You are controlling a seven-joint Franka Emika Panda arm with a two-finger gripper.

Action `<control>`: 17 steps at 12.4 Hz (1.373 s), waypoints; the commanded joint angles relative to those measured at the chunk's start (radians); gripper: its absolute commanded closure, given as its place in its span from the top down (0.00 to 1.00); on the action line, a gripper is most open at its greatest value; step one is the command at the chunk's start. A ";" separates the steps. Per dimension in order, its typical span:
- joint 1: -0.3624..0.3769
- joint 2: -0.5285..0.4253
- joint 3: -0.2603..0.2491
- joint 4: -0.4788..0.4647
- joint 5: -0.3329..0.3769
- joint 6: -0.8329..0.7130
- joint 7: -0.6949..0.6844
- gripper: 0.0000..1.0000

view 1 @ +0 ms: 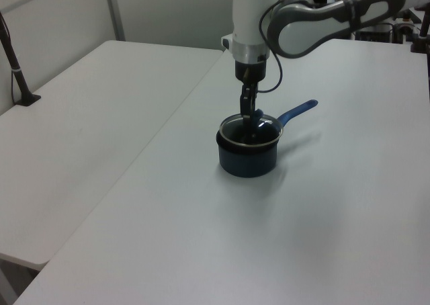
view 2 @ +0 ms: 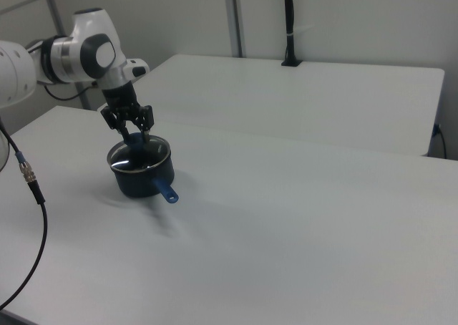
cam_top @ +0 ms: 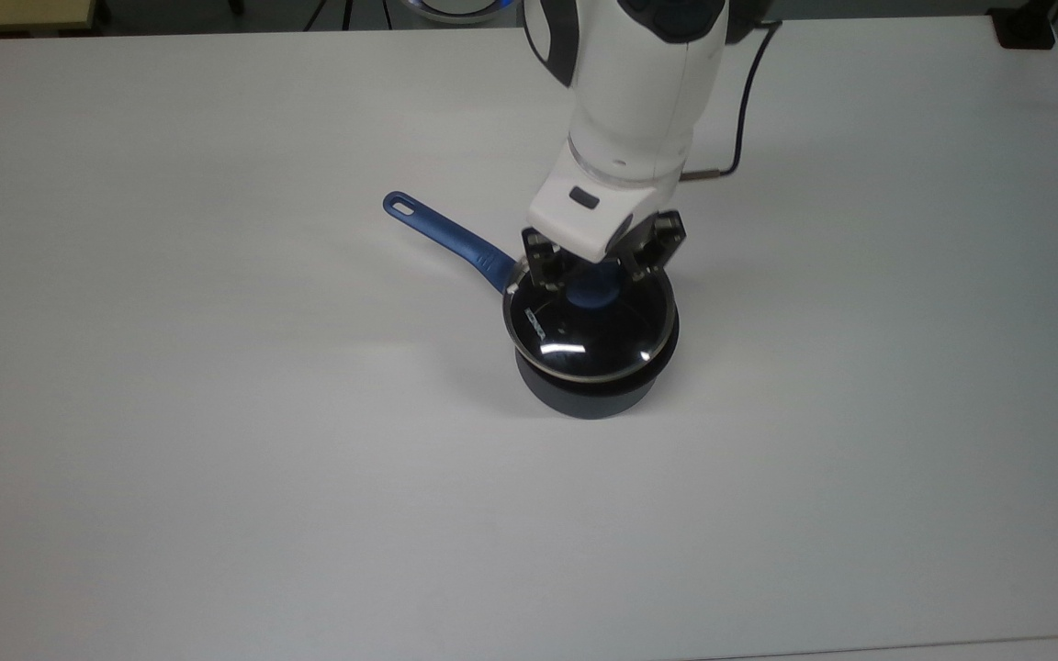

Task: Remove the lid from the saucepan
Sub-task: 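Lift the glass lid off and carry it beside the saucepan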

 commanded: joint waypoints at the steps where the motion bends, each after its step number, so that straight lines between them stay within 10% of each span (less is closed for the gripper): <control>1: -0.052 -0.068 -0.009 -0.011 -0.010 -0.114 -0.118 0.42; 8: -0.304 -0.039 -0.009 -0.053 -0.080 0.002 -0.233 0.40; 17: -0.431 -0.022 -0.009 -0.227 -0.133 0.102 -0.276 0.38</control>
